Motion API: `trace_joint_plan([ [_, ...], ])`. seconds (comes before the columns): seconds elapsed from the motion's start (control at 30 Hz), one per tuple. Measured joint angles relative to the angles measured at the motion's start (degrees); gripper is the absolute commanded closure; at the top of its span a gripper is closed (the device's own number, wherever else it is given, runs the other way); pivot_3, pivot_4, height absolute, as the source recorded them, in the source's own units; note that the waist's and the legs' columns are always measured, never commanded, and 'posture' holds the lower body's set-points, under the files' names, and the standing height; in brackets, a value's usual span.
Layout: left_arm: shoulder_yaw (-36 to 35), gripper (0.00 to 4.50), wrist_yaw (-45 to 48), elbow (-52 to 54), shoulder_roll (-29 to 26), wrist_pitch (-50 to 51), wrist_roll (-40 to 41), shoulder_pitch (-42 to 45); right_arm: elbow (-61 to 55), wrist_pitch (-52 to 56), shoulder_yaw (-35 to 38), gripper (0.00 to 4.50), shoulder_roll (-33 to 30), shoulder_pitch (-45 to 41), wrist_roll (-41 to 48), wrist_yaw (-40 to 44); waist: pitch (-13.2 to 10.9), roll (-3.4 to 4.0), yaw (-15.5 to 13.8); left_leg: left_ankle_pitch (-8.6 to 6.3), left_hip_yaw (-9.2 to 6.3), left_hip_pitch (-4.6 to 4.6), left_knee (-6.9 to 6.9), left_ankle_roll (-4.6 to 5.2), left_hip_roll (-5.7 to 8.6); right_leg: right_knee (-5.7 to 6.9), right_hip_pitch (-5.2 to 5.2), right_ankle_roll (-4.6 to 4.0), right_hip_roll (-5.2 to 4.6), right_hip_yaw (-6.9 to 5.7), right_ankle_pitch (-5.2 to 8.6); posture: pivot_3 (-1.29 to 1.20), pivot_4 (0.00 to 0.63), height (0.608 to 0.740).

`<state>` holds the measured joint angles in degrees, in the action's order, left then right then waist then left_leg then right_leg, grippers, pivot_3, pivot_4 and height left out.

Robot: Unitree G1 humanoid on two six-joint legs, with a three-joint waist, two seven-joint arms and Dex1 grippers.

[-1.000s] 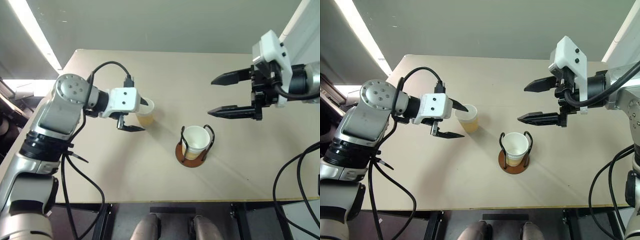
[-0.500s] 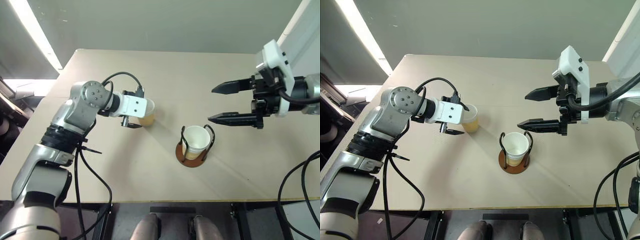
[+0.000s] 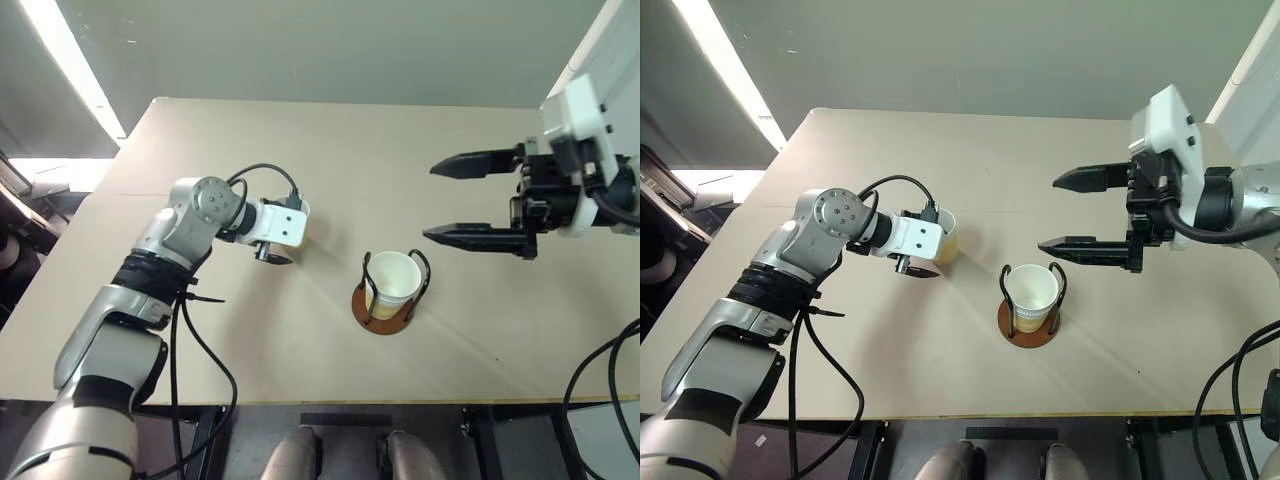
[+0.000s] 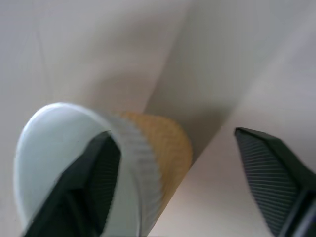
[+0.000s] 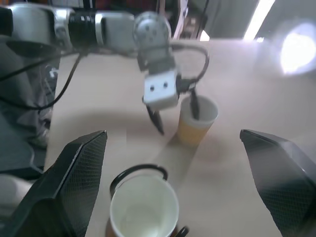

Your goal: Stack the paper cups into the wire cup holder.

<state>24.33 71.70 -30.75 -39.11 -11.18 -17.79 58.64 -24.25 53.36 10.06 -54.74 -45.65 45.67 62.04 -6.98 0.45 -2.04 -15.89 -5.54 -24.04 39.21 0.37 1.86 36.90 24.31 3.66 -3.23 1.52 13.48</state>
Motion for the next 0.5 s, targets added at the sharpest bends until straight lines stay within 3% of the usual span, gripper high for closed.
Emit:
trace_joint_plan([
  [0.23,-0.16,4.46,3.58,-1.71,-0.13,-1.73,1.9,2.21,1.42,-3.22,0.68,0.0,-0.01,3.6,0.64,0.84,0.0,0.0,-0.08,0.0,0.01,0.0,-0.02,0.0,0.0,0.03,0.0,0.0,0.0,0.0,0.0,0.0,0.15,0.74],
  [0.5,-1.68,4.49,10.13,0.54,-1.92,-0.72,6.65,2.3,2.78,-4.56,1.06,0.0,-0.88,4.22,2.61,2.22,0.0,0.0,-0.13,0.0,0.01,-0.02,-0.01,0.0,0.0,0.04,-0.02,0.01,0.01,0.0,-0.01,0.0,0.15,0.74],
])
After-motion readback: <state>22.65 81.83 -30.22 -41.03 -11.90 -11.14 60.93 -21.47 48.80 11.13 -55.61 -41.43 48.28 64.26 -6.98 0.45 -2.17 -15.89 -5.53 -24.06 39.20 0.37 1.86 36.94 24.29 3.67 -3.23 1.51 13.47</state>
